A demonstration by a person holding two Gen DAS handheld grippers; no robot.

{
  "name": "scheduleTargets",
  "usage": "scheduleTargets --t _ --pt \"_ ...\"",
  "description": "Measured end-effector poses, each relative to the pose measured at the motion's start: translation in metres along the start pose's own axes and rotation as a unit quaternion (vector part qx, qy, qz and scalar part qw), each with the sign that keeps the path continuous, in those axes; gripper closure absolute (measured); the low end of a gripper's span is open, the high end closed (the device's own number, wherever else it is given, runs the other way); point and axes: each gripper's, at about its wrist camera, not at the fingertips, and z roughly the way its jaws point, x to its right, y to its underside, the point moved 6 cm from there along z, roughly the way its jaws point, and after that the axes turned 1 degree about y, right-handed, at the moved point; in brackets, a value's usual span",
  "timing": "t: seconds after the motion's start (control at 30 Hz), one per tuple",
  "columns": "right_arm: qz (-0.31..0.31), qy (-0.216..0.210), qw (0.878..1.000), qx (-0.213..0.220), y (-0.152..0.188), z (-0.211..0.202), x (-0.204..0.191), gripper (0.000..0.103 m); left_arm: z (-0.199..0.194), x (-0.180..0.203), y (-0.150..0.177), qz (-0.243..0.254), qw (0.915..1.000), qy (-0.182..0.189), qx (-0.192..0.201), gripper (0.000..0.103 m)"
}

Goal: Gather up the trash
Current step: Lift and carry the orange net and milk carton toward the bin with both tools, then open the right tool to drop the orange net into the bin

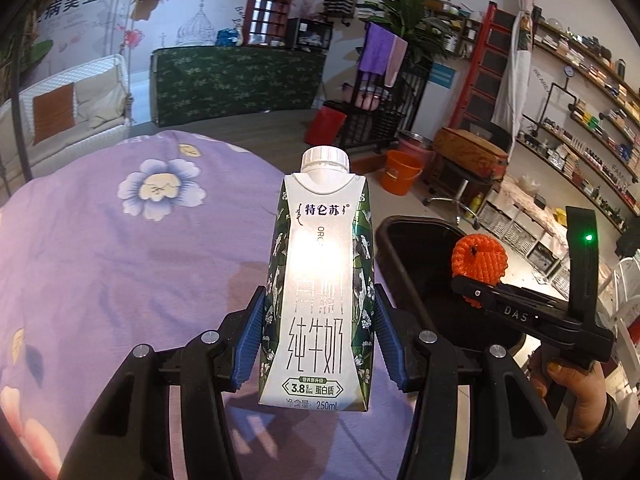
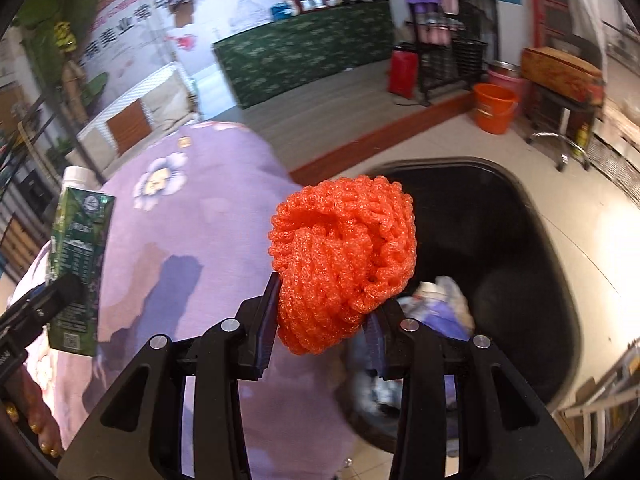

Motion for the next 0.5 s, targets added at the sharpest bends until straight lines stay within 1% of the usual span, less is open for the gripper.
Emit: scheduleTargets --t 0.17,0.23,0.33,0.5 --pt "0.03 0.041 0.999 -0.012 0.004 0.007 0.035 0.065 0.014 0.025 0.006 0.019 0.9995 0.02 -0.012 0.053" --pt "0.042 0.055 0.997 -0.024 0.008 0.014 0.048 0.065 0.021 0.033 0.006 0.022 0.9991 0.032 -0.02 0.053" --pt "0.056 0.067 0.995 -0.038 0.014 0.024 0.063 0.065 0.03 0.048 0.007 0.03 0.998 0.046 -0.03 0.053" --pt "0.068 0.08 0.993 -0.062 0.024 0.042 0.077 0.065 0.04 0.068 0.007 0.049 0.9961 0.062 -0.039 0.053"
